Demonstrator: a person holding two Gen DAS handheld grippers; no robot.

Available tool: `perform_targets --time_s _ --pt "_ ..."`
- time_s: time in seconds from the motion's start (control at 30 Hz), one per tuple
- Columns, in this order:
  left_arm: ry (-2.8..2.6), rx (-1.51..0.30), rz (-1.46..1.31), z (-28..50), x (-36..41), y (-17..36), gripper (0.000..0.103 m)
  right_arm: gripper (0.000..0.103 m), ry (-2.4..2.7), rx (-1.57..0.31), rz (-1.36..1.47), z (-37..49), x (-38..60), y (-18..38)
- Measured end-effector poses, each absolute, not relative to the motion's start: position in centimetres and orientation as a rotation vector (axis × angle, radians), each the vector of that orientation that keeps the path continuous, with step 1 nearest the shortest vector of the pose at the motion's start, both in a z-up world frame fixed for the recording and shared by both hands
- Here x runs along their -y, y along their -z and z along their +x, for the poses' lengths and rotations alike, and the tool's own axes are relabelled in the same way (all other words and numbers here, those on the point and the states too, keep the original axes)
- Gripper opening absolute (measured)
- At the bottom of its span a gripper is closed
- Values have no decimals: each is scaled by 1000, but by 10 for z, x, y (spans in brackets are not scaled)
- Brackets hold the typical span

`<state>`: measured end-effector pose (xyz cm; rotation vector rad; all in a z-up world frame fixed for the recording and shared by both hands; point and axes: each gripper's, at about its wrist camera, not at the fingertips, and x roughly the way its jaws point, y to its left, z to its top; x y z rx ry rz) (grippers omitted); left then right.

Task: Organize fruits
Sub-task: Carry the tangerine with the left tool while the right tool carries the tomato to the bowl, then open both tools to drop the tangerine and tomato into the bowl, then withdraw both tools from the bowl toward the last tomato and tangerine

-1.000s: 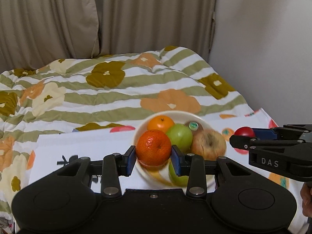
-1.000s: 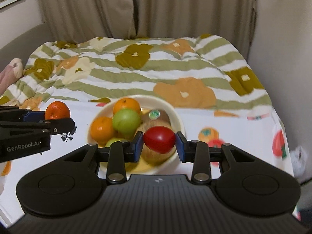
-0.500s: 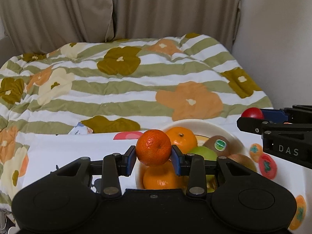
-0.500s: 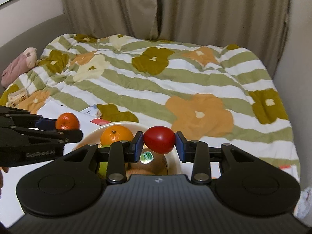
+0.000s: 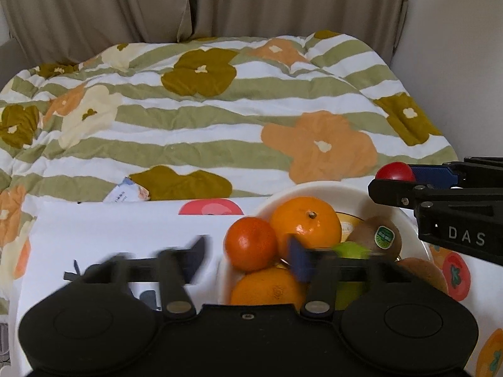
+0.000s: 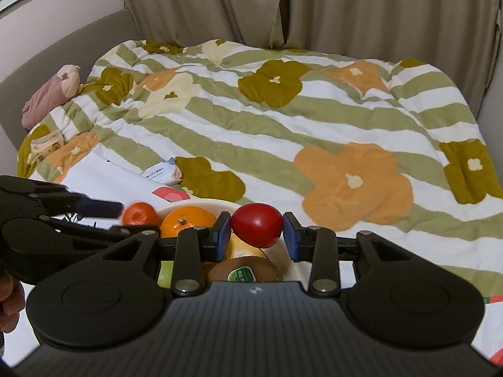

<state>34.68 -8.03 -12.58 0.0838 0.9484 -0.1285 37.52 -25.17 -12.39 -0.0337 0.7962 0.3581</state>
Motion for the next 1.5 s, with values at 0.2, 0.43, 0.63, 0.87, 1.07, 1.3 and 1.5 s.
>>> perform_targets --time_s 0.2,0.43,0.63,0.87,1.07,1.3,1.5 --pt "127 -903 39 335 69 112 93 51 -408 -802 -32 379 255 121" --pt "110 -875 51 309 67 99 93 51 -470 -822 -92 385 250 125" --pt "102 -866 62 294 70 100 94 51 -509 -830 -126 393 243 136" --pt "70 -866 55 290 69 106 94 58 -556 -811 -113 396 241 144" --pt "54 -880 50 285 70 108 94 103 -534 -732 -100 384 247 136" --pt "58 -865 45 280 70 105 94 103 -505 -734 -119 367 253 130" --pt "79 -829 55 269 71 92 94 103 -454 -727 -93 348 260 117"
